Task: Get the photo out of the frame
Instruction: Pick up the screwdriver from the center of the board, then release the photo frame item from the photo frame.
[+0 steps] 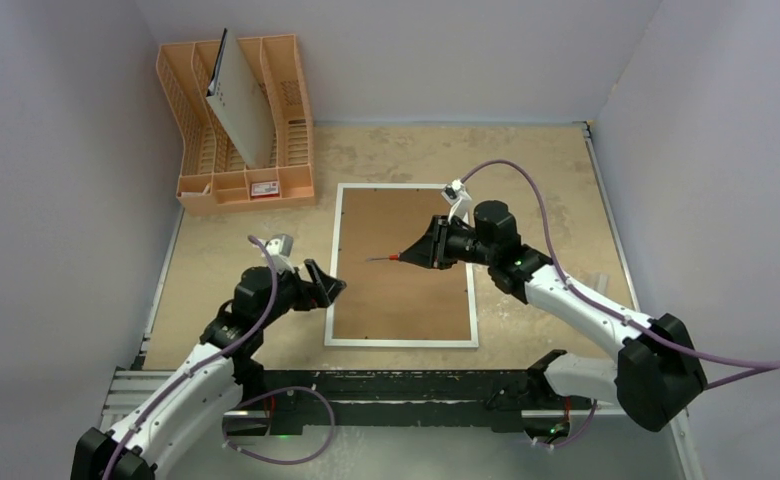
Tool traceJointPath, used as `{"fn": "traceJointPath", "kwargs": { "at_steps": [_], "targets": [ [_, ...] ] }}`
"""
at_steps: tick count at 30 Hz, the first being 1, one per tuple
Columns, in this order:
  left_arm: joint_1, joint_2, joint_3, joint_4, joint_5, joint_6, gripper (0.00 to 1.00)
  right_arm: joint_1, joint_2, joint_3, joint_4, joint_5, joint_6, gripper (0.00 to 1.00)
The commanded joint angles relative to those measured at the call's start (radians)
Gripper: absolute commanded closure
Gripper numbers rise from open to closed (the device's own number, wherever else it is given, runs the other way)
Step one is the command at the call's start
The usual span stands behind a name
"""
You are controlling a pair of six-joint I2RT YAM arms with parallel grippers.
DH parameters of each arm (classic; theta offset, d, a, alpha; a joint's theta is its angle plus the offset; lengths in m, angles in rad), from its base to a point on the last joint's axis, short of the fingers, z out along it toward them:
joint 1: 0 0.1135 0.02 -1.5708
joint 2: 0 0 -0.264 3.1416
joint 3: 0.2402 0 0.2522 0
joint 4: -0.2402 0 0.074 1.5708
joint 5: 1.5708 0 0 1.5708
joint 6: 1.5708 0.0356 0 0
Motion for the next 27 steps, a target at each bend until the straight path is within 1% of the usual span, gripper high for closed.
{"fn": "traceJointPath", "kwargs": {
  "at_steps": [1, 4, 7, 15, 18, 22, 27],
  "targets": [
    [-0.002, 0.070, 0.056, -0.136, -0.001, 0.092, 0.16, 0.001, 0.015, 0.006, 0.009, 0.092, 0.075, 1.00],
    [-0.003, 0.115, 0.069, -0.166, 0.014, 0.122, 0.17, 0.001, 0.015, -0.007, 0.012, 0.085, 0.080, 1.00],
    [-0.004, 0.140, 0.060, -0.156, 0.040, 0.122, 0.18, 0.001, 0.006, -0.016, 0.017, 0.107, 0.084, 1.00],
    [-0.008, 0.201, 0.003, -0.089, 0.124, 0.107, 0.28, 0.001, 0.029, -0.022, 0.030, 0.084, 0.088, 1.00],
    [-0.014, 0.207, -0.009, -0.081, 0.128, 0.106, 0.32, 0.001, 0.045, -0.014, 0.024, 0.060, 0.077, 1.00],
    [-0.019, 0.234, -0.018, -0.054, 0.146, 0.111, 0.42, 0.001, 0.055, -0.010, 0.016, 0.055, 0.069, 1.00],
    [-0.047, 0.286, -0.033, -0.010, 0.163, 0.115, 0.57, 0.001, 0.059, -0.011, 0.003, 0.060, 0.064, 1.00]
  ]
}}
